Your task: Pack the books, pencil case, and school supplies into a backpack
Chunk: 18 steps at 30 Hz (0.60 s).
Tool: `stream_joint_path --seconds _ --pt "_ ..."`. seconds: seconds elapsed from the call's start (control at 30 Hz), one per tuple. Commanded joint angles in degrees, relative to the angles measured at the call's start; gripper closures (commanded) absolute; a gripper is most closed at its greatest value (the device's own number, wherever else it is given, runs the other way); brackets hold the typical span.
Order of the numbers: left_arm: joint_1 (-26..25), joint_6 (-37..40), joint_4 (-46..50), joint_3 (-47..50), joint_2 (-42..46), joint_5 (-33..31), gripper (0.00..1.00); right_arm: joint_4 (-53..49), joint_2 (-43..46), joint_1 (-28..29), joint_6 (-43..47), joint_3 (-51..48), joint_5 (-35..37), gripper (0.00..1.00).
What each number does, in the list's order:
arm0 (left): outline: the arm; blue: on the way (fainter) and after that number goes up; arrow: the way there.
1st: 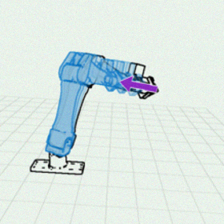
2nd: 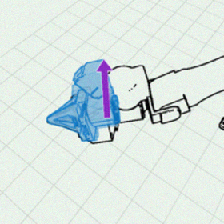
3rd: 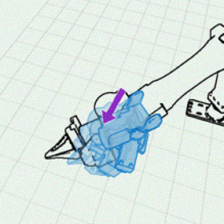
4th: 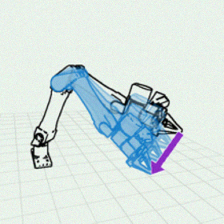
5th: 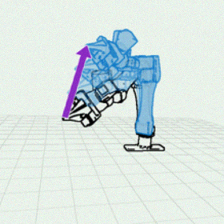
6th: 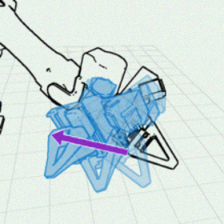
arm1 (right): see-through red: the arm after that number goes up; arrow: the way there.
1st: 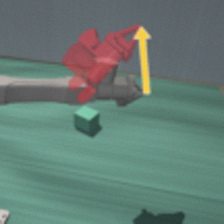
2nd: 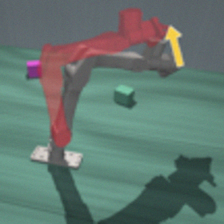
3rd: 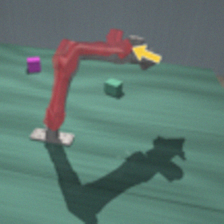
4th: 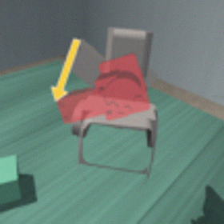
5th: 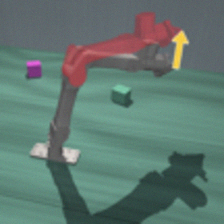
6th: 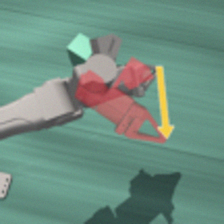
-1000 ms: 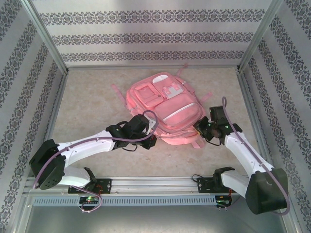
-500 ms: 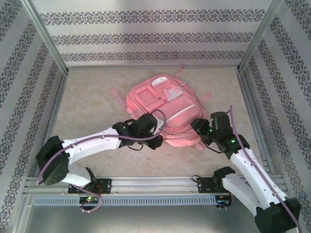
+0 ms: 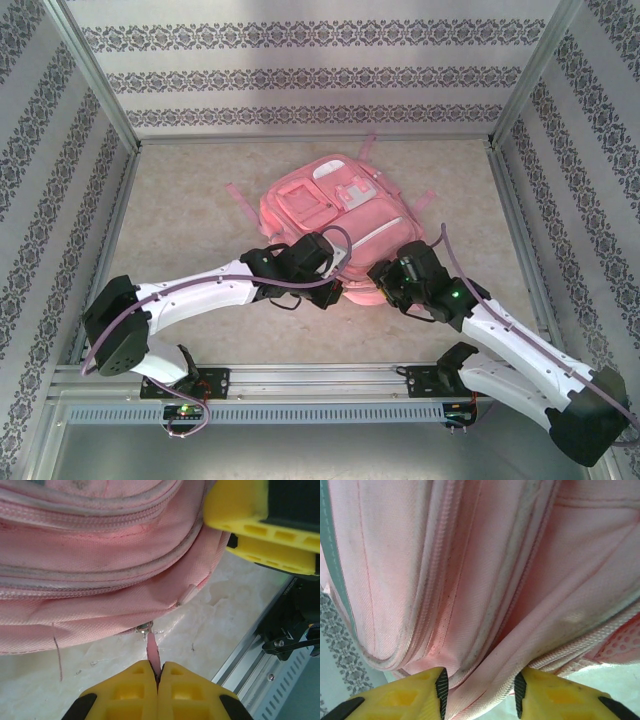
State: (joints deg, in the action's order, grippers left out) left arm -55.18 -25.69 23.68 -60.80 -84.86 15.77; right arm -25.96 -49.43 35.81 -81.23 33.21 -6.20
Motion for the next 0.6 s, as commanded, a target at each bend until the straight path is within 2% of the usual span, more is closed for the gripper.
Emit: stream_joint_path --seconds 0.0,0.33,0.57 --pt "-1.68 1.30 -2.15 -3.02 0.12 2.12 1.00 1.71 -0.18 0.56 -1.01 -1.30 4.59 0.62" --pt "-1.68 1.95 -1.10 -0.71 0.96 -0.74 1.00 2.92 -2.98 -2.45 0.63 -0.18 7.14 0.93" --pt "-1.42 1.44 -0.20 2.48 2.39 -6.45 1.00 1.29 -1.31 -4.97 1.49 0.67 8.25 1.00"
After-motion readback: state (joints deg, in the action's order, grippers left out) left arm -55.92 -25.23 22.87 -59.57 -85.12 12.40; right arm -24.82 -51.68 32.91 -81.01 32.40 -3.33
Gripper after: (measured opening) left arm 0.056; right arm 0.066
